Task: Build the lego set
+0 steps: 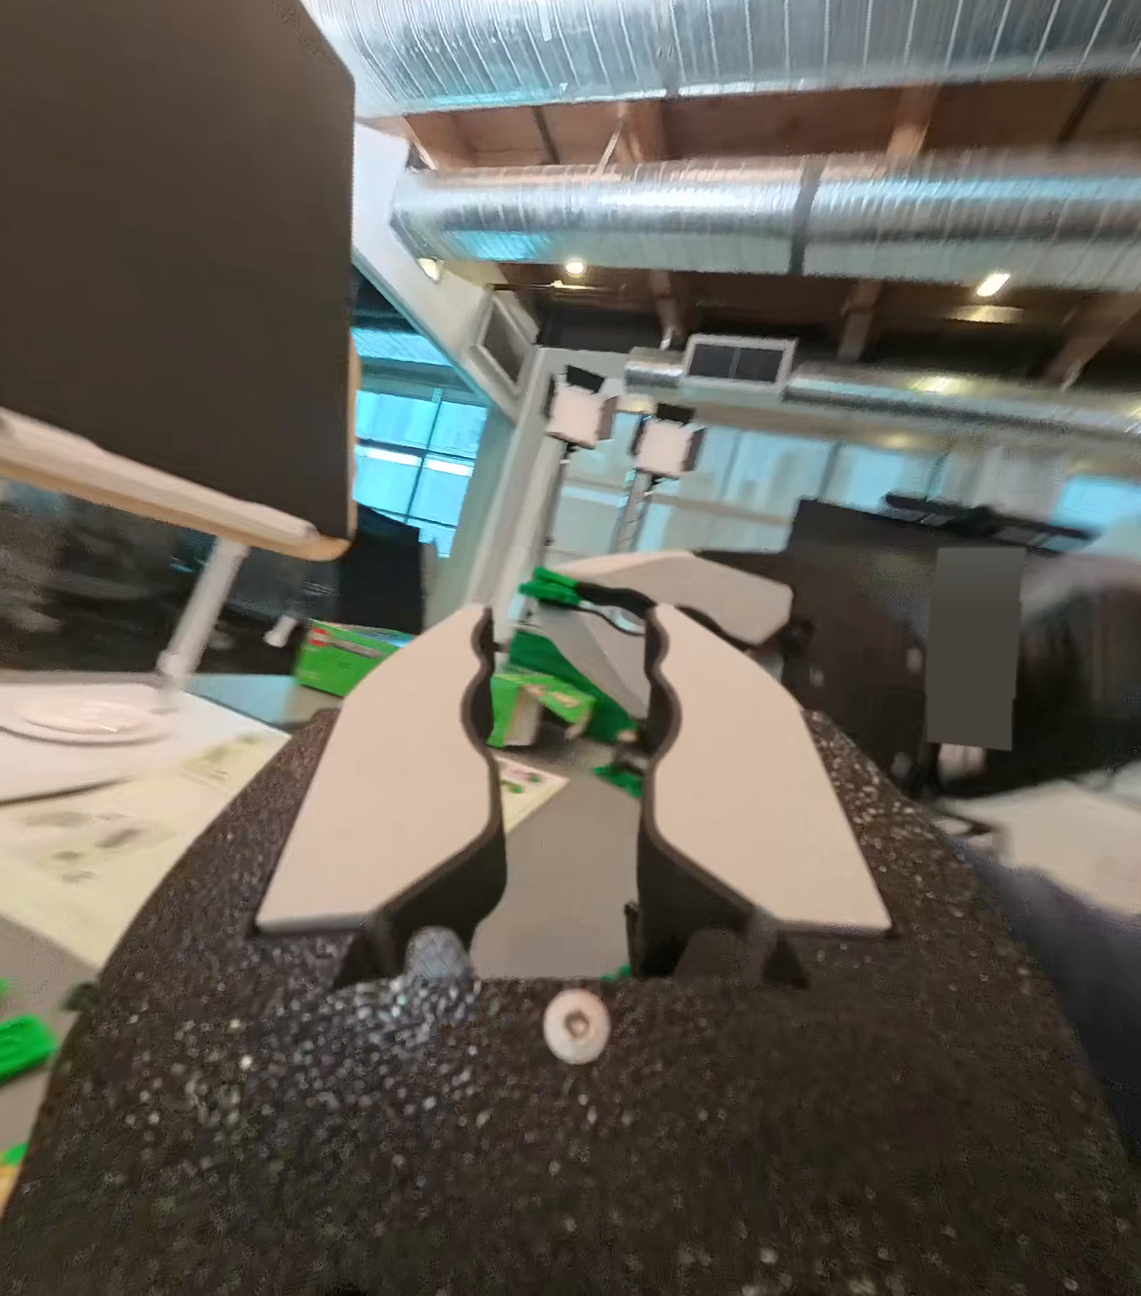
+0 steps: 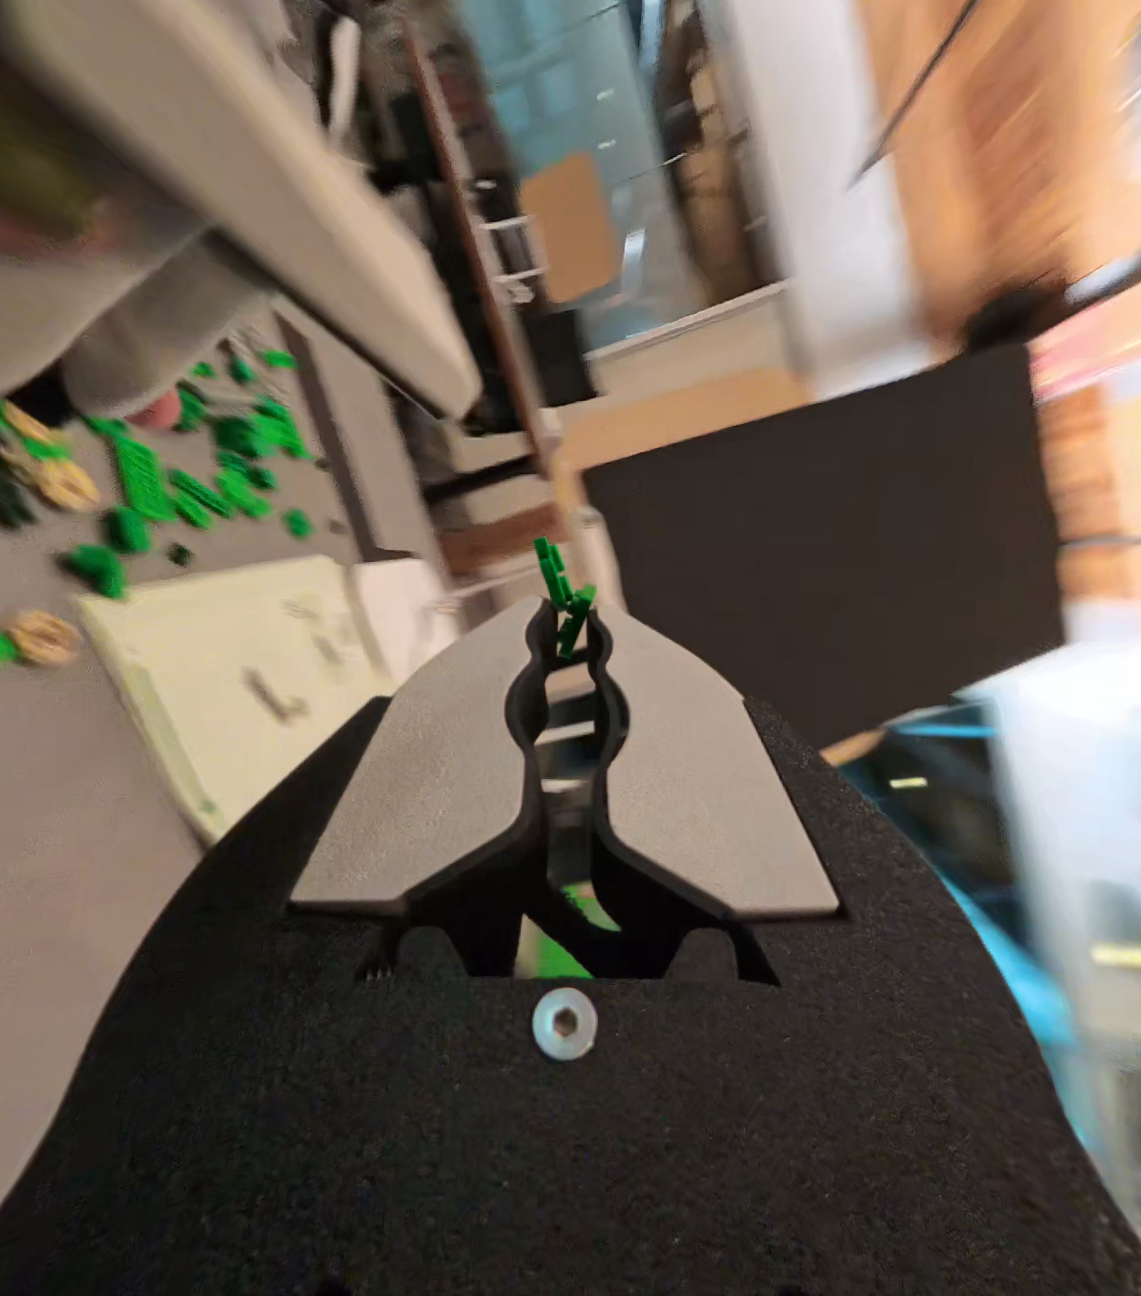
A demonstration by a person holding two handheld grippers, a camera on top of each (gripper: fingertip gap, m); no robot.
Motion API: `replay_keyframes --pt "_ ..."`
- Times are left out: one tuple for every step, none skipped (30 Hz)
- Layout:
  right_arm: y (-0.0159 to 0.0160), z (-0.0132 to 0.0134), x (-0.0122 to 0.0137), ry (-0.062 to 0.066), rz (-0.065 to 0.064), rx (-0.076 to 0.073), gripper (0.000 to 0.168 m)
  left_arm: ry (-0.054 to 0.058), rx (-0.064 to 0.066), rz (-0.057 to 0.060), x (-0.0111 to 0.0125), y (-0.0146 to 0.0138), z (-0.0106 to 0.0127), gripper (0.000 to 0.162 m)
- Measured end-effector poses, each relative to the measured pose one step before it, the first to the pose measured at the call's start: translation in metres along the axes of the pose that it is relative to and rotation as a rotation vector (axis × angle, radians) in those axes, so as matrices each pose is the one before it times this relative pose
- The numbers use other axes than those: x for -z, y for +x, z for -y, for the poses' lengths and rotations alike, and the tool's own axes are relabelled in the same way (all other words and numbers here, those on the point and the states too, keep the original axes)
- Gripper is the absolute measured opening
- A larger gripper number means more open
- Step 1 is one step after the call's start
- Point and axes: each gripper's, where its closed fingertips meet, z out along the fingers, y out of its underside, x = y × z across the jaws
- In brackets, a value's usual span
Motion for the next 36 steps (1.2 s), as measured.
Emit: replay_keyframes --pt "0.00206 0.00247 0.00793 0.0124 -0.076 0.1053 0.007 0.0045 0.0938 -0.0366 -0.00059 0.00009 -0.00175 0.042" --pt "-0.00221 0.00263 0.00651 0.0128 -0.0385 0.0883 0.007 0.0011 0.0953 -0.0349 -0.00068 -0.00048 -0.00244 0.042" --pt "-0.00431 0.00282 0.00485 0.0126 -0.0189 0.0802 0.007 -0.0041 0.0892 -0.0194 -0.00098 -0.00254 -0.00305 0.042" --pt "-0.00205 0.00177 0.004 0.0089 -0.0275 0.0704 0.007 -0.0082 0.0722 -0.011 -0.00085 -0.00303 -0.0033 0.042" --pt "-0.0014 0.00085 0.00349 0.009 -0.0223 0.0555 0.007 -0.0126 0.0527 -0.0118 -0.00086 -0.00191 -0.00315 0.04" --pt "-0.0013 -0.00009 0.00264 0.0062 -0.0107 0.0328 0.007 -0.0174 0.0318 -0.0067 -0.00108 -0.0011 -0.00311 0.039" --pt "-0.00022 -0.00089 0.00216 0.0028 -0.0091 0.0121 0.007 -0.0209 0.0088 0.0003 -0.0012 -0.00052 -0.00308 0.037" --pt "0.00141 -0.00128 0.00173 0.0011 -0.0114 -0.0034 0.007 -0.0258 -0.004 0.0051 -0.00154 -0.00043 -0.00362 0.036" --pt "0.00162 -0.00151 0.00119 -0.0011 -0.0057 -0.0144 0.007 -0.0292 -0.0039 0.0055 -0.00165 -0.00042 -0.0044 0.034" --pt "0.00229 -0.00088 0.0009 0.0002 -0.0071 -0.0139 0.007 -0.0293 0.0024 -0.0027 -0.00191 0.00025 -0.00466 0.034" --pt "0.0022 -0.00025 0.00074 0.0025 -0.0088 -0.0089 0.007 -0.0248 0.0101 -0.0134 -0.002 0.00134 -0.00413 0.034" --pt "0.00093 0.00037 0.00059 0.0021 -0.0023 -0.0005 0.007 -0.0185 0.014 -0.0149 -0.00156 0.00139 -0.00316 0.035" --pt "0.00017 0.00088 0.00043 0.0025 -0.0015 0.0065 0.007 -0.0118 0.0143 -0.0155 -0.00116 0.00127 -0.00212 0.035" --pt "-0.00082 0.0014 0.00039 0.0047 0.0015 0.0118 0.007 -0.0067 0.0149 -0.02 -0.00068 0.00187 -0.0013 0.035" --pt "-0.00218 0.00168 0.00018 0.0057 0.0067 0.0145 0.007 -0.0048 0.018 -0.0225 -0.00042 0.00194 -0.00071 0.034" --pt "-0.00238 0.00131 0.00019 0.0036 0.0048 0.0132 0.007 -0.0035 0.0204 -0.0207 -0.00035 0.00152 -0.00056 0.033" --pt "-0.00187 0.0013 0.00011 0.0051 0.0012 0.011 0.007 -0.0019 0.0199 -0.0155 -0.0001 0.00083 -0.00026 0.033" --pt "-0.00174 0.00158 0.00014 0.007 0.0027 0.0088 0.007 -0.0019 0.0174 -0.0127 0.00004 0.00063 -0.00015 0.033" --pt "-0.00112 0.00116 0.0001 0.0046 0.0026 0.0081 0.007 -0.0034 0.0152 -0.0139 -0.00007 0.00098 -0.00033 0.032" --pt "-0.00014 0.00065 -0.00002 0.0007 -0.0021 0.0044 0.007 -0.005 0.0128 -0.0131 -0.00006 0.00087 -0.00047 0.029" --pt "0.00033 0.00073 0.0 0.0027 -0.0014 0.0001 0.007 -0.0054 0.0087 -0.0083 0.00007 0.00048 -0.00045 0.024" --pt "0.00018 0.00092 0.00018 0.0052 0.0004 -0.0014 0.007 -0.0037 0.0018 -0.0062 -0.00001 0.00063 -0.00042 0.013" --pt "0.00029 0.00017 0.00015 0.0006 -0.0023 -0.0012 0.007 -0.0017 -0.0024 -0.002 0.00002 0.00038 -0.00024 0.007" --pt "-0.00056 -0.00031 -0.00011 -0.0017 0.0002 0.0012 0.007 -0.0011 -0.0017 0.0038 0.00004 -0.00026 -0.00002 0.007" --pt "-0.00043 -0.00015 -0.00009 -0.0004 -0.0028 0.0032 0.007 -0.0003 -0.0011 0.0013 0.00011 -0.00006 0.00018 0.006" --pt "-0.00042 -0.00022 -0.00002 -0.0006 -0.0043 0.0035 0.008 0.0012 -0.0038 0.0028 0.00024 -0.00009 0.00022 0.005" --pt "-0.00027 -0.00055 -0.00038 -0.0028 -0.0032 -0.0019 0.009 0.0025 -0.0083 0.0062 0.00028 -0.00021 0.00039 0.005" --pt "0.00051 -0.00126 -0.00041 -0.0077 -0.0042 -0.0102 0.008 0.0046 -0.0091 0.0055 0.00045 -0.00009 0.00084 0.004" --pt "0.00099 -0.00244 -0.00027 -0.0112 -0.0018 -0.016 0.006 0.0112 -0.0075 0.0026 0.00108 0.00011 0.00202 0.004" --pt "-0.00025 -0.00273 -0.00055 -0.0103 0.0097 -0.0166 0.006 0.0171 -0.0057 0.0029 0.00183 -0.00021 0.0033 0.004" --pt "0.00045 -0.00384 -0.00056 -0.0148 0.0032 -0.0177 0.005 0.022 -0.0072 0.0058 0.0025 -0.0006 0.0044 0.004" --pt "-0.00057 -0.00363 -0.00077 -0.0145 0.0069 -0.0149 0.005 0.0262 -0.0134 0.0077 0.00319 -0.00058 0.00568 0.004" --pt "-0.00332 -0.00235 -0.00083 -0.0093 0.0222 -0.0093 0.004 0.03 -0.0256 0.008 0.00369 0.00024 0.00721 0.004" --pt "-0.00818 -0.00082 -0.00177 -0.0074 0.0491 -0.0084 0.004 0.0292 -0.04 0.0133 0.00395 0.00018 0.00828 0.003" --pt "-0.01103 0.00058 -0.00299 -0.0099 0.0598 -0.0082 0.005 0.0251 -0.0546 0.0196 0.00414 -0.00011 0.00865 0.004" --pt "-0.01202 0.0036 -0.00366 -0.0056 0.0612 -0.0036 0.004 0.0235 -0.0621 0.0208 0.00445 -0.00038 0.00895 0.004"
